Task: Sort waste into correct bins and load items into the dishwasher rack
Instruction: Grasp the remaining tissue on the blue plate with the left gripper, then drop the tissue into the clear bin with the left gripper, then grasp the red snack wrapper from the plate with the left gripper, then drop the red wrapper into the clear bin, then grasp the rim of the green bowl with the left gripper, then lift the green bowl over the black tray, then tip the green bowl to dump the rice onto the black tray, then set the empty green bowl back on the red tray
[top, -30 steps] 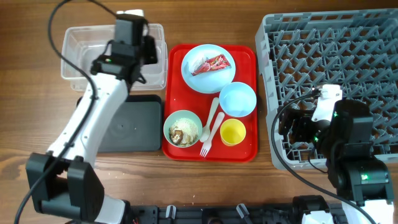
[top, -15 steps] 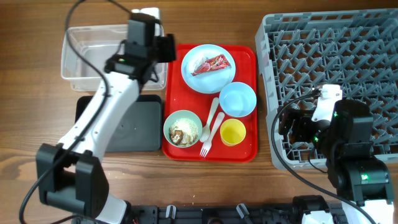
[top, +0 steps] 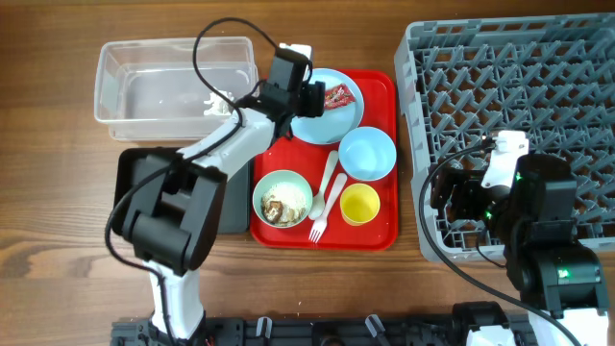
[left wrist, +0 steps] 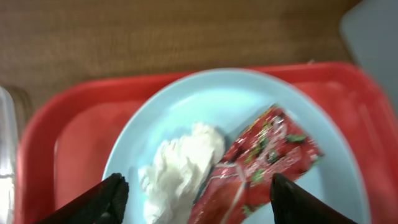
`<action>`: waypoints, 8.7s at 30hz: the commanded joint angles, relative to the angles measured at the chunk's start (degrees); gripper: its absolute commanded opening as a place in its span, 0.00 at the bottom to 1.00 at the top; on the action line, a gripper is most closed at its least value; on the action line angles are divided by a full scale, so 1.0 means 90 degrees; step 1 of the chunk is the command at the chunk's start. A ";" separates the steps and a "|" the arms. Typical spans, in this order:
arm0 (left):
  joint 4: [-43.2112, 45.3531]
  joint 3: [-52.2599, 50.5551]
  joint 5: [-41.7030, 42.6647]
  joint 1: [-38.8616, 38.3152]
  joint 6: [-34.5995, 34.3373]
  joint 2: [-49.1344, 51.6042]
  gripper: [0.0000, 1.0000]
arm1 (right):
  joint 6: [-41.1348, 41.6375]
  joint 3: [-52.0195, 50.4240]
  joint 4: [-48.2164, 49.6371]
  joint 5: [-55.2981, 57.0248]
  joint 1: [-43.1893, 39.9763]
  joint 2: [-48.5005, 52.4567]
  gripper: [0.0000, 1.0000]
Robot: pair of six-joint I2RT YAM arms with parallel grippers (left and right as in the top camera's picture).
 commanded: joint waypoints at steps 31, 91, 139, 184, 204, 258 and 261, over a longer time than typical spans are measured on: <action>-0.1889 0.0051 -0.1477 0.1195 -0.0083 -0.1863 0.04 | 0.0029 0.0134 -0.0019 0.0109 -0.0022 0.0012 1.00; -0.1234 0.0051 -0.0464 -0.0391 -0.0282 -0.0920 0.04 | 0.0022 0.0129 -0.0017 0.0112 -0.0022 0.0012 1.00; -0.5034 0.0049 -0.0068 -0.1523 -0.3483 -0.1591 0.59 | 0.0039 0.0129 -0.0010 0.0109 -0.0022 0.0136 1.00; -0.6071 0.0306 0.0185 -0.0481 -0.2504 -0.2557 0.04 | 0.0044 0.0129 -0.0109 0.0109 -0.0022 0.0136 1.00; -0.4677 -0.2419 0.7599 0.5066 0.1479 -0.2293 0.04 | 0.0041 0.0129 -0.0095 0.0109 -0.0022 0.0136 1.00; -0.4299 -0.2188 0.7616 0.4418 0.1212 -0.3551 0.04 | 0.0044 0.0129 -0.0090 0.0109 -0.0022 0.0136 1.00; -0.3891 -0.1848 0.5744 0.3082 0.0457 -0.3764 0.04 | 0.0041 0.0129 -0.0090 0.0109 -0.0022 0.0136 1.00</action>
